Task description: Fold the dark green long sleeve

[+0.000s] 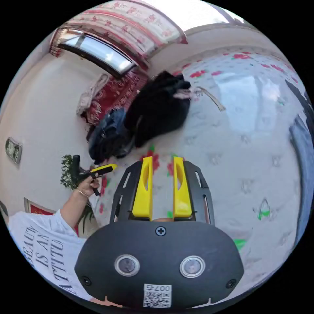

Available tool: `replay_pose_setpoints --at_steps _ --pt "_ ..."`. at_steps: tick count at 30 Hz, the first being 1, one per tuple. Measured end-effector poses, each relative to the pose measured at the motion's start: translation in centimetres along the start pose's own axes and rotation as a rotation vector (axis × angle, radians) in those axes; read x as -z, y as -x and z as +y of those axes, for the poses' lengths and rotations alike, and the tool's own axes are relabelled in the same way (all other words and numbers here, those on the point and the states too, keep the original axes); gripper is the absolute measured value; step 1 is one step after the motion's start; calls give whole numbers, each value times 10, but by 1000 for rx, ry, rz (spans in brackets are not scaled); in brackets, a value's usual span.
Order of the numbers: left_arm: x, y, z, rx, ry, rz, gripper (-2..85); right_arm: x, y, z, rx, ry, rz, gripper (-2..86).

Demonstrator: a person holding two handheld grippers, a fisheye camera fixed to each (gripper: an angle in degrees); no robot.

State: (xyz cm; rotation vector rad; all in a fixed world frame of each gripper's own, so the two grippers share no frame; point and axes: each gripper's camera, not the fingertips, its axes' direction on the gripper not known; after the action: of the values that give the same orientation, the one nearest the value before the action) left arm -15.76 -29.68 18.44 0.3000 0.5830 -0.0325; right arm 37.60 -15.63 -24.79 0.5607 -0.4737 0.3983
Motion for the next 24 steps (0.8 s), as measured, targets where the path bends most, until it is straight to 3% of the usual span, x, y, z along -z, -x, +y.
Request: replay_pose_setpoints --at_steps 5,10,13,17,18,22,24 --pt "-51 -26 76 -32 135 -33 68 36 -77 118 -136 42 330 97" --pt "-74 -48 89 -57 119 -207 57 161 -157 174 -456 -176 818 122" --pt "-86 -53 80 -66 159 -246 49 204 -197 192 -616 -229 970 125" --pt "-98 -51 75 -128 197 -273 42 214 -255 214 -838 -146 917 112" --pt "-99 -50 75 -128 194 -273 41 214 -259 225 -864 -231 853 103" --pt "-101 -38 81 -71 170 -223 26 214 -231 229 -808 -241 887 40" --pt "-102 -38 86 -80 160 -75 26 220 -207 234 -732 -283 844 19"
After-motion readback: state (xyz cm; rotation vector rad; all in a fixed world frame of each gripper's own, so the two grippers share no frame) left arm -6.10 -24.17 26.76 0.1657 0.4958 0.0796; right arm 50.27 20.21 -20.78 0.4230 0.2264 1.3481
